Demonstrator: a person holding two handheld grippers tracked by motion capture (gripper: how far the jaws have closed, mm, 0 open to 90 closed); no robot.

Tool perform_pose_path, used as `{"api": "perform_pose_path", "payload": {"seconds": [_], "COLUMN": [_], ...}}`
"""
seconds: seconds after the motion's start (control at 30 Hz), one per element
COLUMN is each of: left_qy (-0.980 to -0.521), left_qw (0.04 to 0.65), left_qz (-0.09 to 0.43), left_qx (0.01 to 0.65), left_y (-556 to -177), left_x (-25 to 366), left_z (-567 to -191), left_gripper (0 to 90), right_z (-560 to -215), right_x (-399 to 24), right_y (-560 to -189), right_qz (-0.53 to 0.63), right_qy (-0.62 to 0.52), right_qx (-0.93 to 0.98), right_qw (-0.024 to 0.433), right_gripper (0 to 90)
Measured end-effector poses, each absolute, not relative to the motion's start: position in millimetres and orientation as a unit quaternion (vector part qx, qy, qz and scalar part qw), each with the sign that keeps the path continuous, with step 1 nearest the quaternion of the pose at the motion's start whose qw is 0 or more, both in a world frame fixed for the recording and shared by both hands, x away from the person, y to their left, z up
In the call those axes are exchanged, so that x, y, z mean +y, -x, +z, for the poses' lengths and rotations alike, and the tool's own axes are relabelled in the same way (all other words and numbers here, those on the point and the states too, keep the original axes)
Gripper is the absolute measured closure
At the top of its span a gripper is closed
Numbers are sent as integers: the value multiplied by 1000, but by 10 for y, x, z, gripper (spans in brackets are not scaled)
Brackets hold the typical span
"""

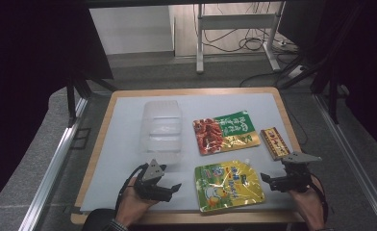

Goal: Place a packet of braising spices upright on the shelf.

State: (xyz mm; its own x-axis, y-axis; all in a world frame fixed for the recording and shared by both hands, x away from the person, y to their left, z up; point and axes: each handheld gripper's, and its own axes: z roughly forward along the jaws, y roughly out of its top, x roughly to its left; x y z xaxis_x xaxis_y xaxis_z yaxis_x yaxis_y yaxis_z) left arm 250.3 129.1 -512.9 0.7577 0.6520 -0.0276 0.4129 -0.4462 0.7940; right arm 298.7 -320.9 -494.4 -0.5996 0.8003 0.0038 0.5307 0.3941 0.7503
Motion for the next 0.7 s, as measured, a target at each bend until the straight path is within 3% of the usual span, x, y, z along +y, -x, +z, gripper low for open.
{"api": "perform_pose_path", "payload": {"seconds": [0.27, 0.5, 0.7], "left_qy": [-853, -846, -851], "left_qw": [419, 445, 446], "left_qz": [133, 115, 111], "left_qx": [281, 270, 256], "left_y": [-2509, -2550, -2589], "left_x": [1104, 1014, 891], "left_z": [-5163, -5159, -5178], "left_gripper": [357, 595, 744], "right_z": [-4944, -4953, -4957], "right_x": [-3209, -3202, -3200], "right_y": [-2986, -2991, -2994], "right_qz": [371, 370, 368], "right_qy": [-407, -407, -407], "right_qx": [815, 816, 817], "right_qw": [180, 178, 177], "right_gripper": [0, 0, 0]}}
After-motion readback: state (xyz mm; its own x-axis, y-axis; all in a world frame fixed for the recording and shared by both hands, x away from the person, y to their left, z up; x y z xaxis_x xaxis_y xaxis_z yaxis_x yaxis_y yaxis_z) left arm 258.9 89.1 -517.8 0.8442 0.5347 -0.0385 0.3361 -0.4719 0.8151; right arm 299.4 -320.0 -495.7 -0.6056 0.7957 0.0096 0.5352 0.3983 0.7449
